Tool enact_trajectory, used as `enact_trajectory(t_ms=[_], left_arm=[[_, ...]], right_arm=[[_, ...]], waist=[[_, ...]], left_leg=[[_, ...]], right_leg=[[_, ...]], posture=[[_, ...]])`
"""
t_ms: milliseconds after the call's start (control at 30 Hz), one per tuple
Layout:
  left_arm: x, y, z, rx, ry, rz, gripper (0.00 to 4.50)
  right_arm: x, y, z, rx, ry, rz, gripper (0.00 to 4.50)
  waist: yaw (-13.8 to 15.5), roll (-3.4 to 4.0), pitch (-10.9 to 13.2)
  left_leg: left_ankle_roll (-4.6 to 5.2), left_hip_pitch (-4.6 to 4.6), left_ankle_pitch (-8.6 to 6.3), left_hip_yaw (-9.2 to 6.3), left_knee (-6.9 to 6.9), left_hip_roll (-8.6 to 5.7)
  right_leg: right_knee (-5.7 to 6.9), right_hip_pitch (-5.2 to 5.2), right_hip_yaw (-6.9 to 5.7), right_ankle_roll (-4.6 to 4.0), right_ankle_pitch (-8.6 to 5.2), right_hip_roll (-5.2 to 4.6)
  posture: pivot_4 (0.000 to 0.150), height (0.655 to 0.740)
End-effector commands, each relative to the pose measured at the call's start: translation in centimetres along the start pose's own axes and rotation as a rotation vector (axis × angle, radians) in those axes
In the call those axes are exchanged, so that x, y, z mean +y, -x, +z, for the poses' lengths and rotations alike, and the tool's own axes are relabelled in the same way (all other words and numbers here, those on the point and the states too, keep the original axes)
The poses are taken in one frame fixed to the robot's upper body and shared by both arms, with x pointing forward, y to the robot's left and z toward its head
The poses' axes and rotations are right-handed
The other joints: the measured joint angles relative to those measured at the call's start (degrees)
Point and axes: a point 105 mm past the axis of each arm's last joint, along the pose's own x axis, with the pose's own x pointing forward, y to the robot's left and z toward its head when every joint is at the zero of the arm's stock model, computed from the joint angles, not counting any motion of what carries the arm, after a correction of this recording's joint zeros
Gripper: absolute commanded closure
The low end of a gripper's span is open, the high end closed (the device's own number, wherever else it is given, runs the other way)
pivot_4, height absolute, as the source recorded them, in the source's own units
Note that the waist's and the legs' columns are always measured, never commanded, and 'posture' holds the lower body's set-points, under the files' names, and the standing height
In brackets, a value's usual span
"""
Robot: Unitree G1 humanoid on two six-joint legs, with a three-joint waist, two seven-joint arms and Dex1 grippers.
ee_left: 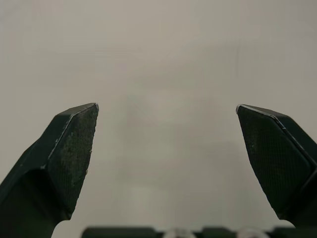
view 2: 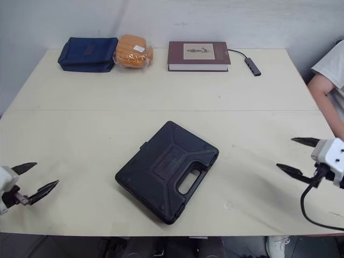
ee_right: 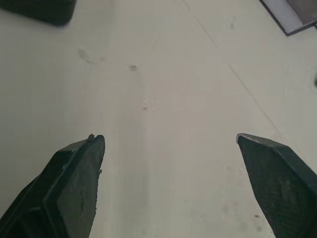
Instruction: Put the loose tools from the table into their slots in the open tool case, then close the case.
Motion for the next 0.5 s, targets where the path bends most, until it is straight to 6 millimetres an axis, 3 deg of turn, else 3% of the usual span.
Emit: enact_trajectory(t_ms=[33,233,500], left_arm=[[0.8,0.8,0.0,-0.015,0.0,0.066,0.0],[-0.5,-0.4,-0.3,0.001,-0.012,0.033,0.0],[-0.6,-1.4,0.6,-0.039,-0.024,0.015,0.0]], right_arm=[[-1.3,0.6,0.2,0.009,0.042,-0.027,0.07],[-2.2,0.2,0.2,0.002,0.053,-0.05,0.07],[-2.1,-0.4,0.4,-0.012,0.045,-0.046,0.07]], waist=[[0.04,0.02,0.01],[-0.23,0.02,0.0],[-0.24,0.02,0.0]], left_leg=[[-0.01,0.0,0.0,0.0,-0.01,0.0],[-0.02,0.01,0.0,0.06,0.01,0.0],[0.0,0.02,0.01,0.13,0.04,0.0]], right_leg=[[0.0,-0.01,0.0,0.0,0.0,0.0],[0.05,-0.02,0.04,0.0,0.0,0.01],[0.13,-0.03,0.05,0.0,0.0,0.03]], posture=[[0.15,0.74],[0.15,0.74],[0.15,0.74]])
